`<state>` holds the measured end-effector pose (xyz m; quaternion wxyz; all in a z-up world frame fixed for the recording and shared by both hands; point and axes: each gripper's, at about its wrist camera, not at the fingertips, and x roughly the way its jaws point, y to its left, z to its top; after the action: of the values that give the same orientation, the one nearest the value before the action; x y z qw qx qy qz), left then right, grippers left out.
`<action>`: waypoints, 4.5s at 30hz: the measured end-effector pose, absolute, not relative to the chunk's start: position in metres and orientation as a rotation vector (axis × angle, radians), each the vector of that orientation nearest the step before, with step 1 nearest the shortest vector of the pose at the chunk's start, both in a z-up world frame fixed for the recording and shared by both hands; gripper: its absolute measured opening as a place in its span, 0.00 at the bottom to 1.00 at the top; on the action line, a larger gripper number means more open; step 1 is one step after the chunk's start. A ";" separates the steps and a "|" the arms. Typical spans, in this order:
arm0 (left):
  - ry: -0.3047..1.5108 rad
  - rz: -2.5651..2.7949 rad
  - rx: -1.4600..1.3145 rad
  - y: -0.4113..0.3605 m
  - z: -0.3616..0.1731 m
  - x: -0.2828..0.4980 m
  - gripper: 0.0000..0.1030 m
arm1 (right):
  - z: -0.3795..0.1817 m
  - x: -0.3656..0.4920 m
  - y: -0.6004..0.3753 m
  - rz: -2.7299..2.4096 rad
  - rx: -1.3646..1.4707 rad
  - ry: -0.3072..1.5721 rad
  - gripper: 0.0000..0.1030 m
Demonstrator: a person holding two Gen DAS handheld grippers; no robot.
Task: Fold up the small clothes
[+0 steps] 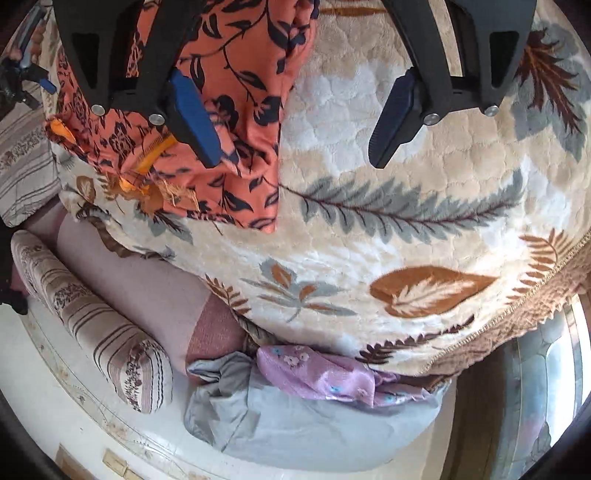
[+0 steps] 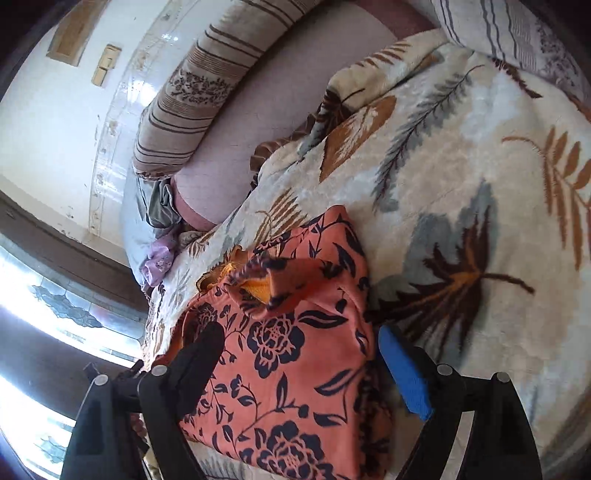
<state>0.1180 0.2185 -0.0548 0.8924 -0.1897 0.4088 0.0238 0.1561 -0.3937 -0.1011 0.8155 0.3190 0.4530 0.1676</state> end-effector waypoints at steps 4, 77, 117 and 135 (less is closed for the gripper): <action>1.065 -0.026 -0.264 0.180 -0.104 0.133 0.82 | -0.132 0.160 -0.357 0.392 0.495 1.149 0.84; 0.883 -0.062 -0.069 0.157 -0.043 0.055 0.05 | -0.050 0.050 -0.336 0.108 -0.025 0.961 0.10; 1.012 0.050 -0.017 0.099 -0.076 -0.054 0.68 | -0.082 -0.051 -0.309 0.325 0.551 1.029 0.91; 0.980 0.007 -0.027 0.106 -0.084 -0.052 0.76 | -0.111 -0.032 -0.326 0.207 0.645 1.081 0.91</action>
<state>-0.0522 0.1065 -0.0839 0.8821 -0.0128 0.4708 0.0032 -0.0320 -0.3262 -0.1110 0.8034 0.3009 0.5046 0.0967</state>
